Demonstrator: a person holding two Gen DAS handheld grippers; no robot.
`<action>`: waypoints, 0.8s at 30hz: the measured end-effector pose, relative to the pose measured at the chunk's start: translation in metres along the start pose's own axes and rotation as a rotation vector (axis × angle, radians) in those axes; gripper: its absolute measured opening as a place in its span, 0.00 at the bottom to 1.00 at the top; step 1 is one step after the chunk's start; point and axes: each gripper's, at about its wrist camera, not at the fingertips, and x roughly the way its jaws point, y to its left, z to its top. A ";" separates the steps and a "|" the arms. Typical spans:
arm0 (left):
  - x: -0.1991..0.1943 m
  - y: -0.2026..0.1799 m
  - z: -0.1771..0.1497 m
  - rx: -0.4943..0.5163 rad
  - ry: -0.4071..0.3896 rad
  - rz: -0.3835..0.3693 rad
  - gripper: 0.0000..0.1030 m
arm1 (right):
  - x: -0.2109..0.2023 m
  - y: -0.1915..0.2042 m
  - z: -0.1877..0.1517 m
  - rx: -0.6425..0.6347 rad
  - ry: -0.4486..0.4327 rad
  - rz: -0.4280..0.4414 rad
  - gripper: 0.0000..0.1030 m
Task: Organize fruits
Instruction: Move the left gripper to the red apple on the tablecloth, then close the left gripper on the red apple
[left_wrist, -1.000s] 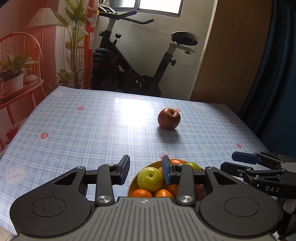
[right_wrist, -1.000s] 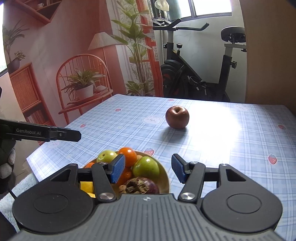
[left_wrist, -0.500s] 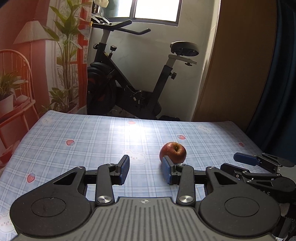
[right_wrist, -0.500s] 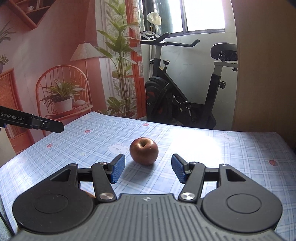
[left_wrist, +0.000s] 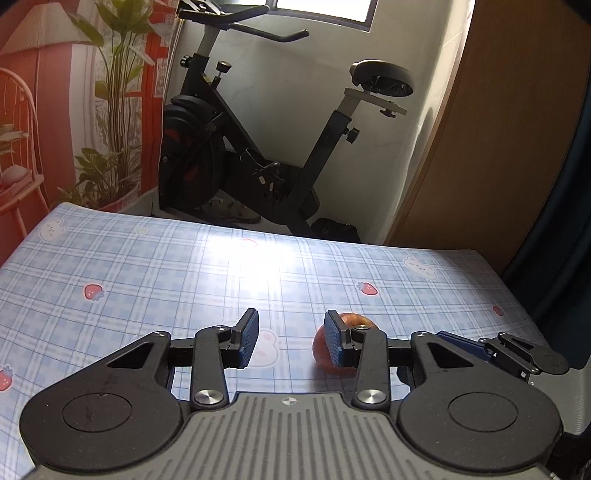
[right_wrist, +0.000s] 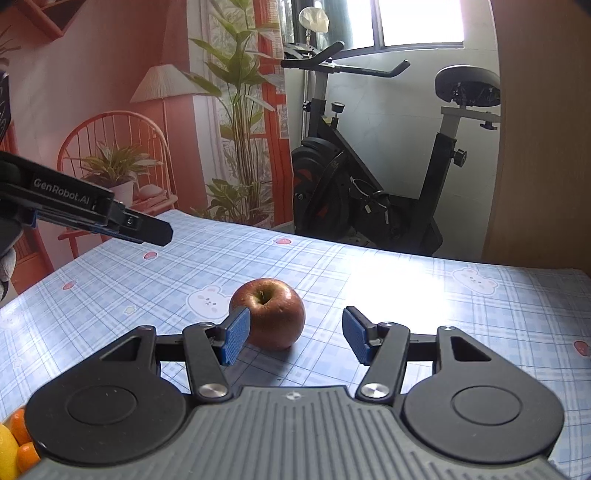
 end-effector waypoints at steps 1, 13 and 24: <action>0.006 0.002 0.000 -0.006 0.012 -0.006 0.40 | 0.005 0.001 0.000 -0.006 0.009 0.011 0.58; 0.044 -0.015 -0.002 0.029 0.065 -0.134 0.53 | 0.049 0.002 -0.004 -0.019 0.065 0.062 0.63; 0.072 -0.005 -0.005 -0.040 0.137 -0.180 0.52 | 0.065 0.000 0.000 -0.033 0.068 0.081 0.64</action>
